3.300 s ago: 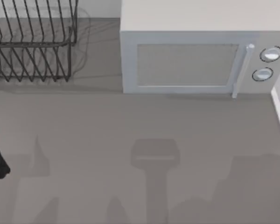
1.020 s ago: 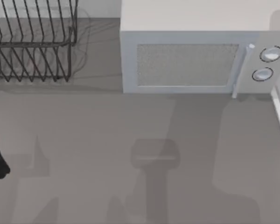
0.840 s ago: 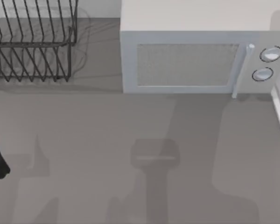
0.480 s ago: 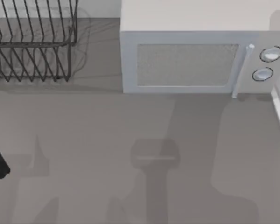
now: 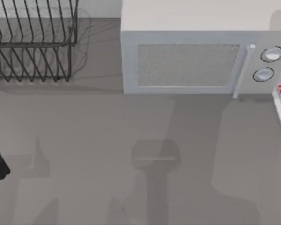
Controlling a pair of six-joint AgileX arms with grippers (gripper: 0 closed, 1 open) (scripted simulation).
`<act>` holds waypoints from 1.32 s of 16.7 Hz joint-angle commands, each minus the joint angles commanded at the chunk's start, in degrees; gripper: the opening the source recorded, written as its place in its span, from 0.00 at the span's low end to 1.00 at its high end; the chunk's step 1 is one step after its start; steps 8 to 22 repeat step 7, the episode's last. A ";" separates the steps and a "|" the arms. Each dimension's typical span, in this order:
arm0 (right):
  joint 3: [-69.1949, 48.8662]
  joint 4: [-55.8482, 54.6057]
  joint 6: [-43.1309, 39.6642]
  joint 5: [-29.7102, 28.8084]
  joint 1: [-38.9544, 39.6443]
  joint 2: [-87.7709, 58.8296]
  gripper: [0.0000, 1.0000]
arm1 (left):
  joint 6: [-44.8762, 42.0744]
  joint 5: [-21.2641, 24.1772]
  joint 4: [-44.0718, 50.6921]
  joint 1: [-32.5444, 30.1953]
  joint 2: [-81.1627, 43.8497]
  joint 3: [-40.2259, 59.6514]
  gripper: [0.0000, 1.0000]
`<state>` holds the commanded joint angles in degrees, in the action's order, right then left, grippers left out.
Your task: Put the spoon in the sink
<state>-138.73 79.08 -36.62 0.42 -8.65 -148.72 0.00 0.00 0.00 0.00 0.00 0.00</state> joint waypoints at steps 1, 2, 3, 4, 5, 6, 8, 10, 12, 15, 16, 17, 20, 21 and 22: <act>0.00 0.00 0.00 0.00 0.00 0.00 0.98 | 0.00 0.00 0.00 0.00 0.00 0.00 1.00; 0.00 0.00 0.00 0.00 0.00 0.00 1.00 | 0.00 0.00 0.00 0.00 0.00 0.00 1.00; 0.00 0.00 0.00 0.00 0.00 0.00 1.00 | 0.00 0.00 0.00 0.00 0.00 0.00 1.00; 0.00 0.00 0.00 0.00 0.00 0.00 1.00 | 0.00 0.00 0.00 0.00 0.00 0.00 1.00; 0.00 0.00 0.00 0.00 0.00 0.00 1.00 | 0.00 0.00 0.00 0.00 0.00 0.00 1.00; 0.00 0.00 0.00 0.00 0.00 0.00 1.00 | 0.00 0.00 0.00 0.00 0.00 0.00 1.00; 0.00 0.00 0.00 0.00 0.00 0.00 1.00 | 0.00 0.00 0.00 0.00 0.00 0.00 1.00; 0.00 0.00 0.00 0.00 0.00 0.00 1.00 | 0.00 0.00 0.00 0.00 0.00 0.00 1.00; 0.00 0.00 0.00 0.00 0.00 0.00 1.00 | 0.00 0.00 0.00 0.00 0.00 0.00 1.00; 0.00 0.00 0.00 0.00 0.00 0.00 1.00 | 0.00 0.00 0.00 0.00 0.00 0.00 1.00; 0.00 0.00 0.00 0.00 0.00 0.00 1.00 | 0.00 0.00 0.00 0.00 0.00 0.00 1.00; 0.00 0.00 0.00 0.00 0.00 0.00 1.00 | 0.00 0.00 0.00 0.00 0.00 0.00 1.00; 0.00 0.00 0.00 0.00 0.00 0.00 1.00 | 0.00 0.00 0.00 0.00 0.00 0.00 1.00; 0.00 0.00 0.00 0.00 0.00 0.00 1.00 | 0.00 0.00 0.00 0.00 0.00 0.00 1.00; 0.00 0.00 0.00 0.00 0.00 0.00 1.00 | 0.00 0.00 0.00 0.00 0.00 0.00 1.00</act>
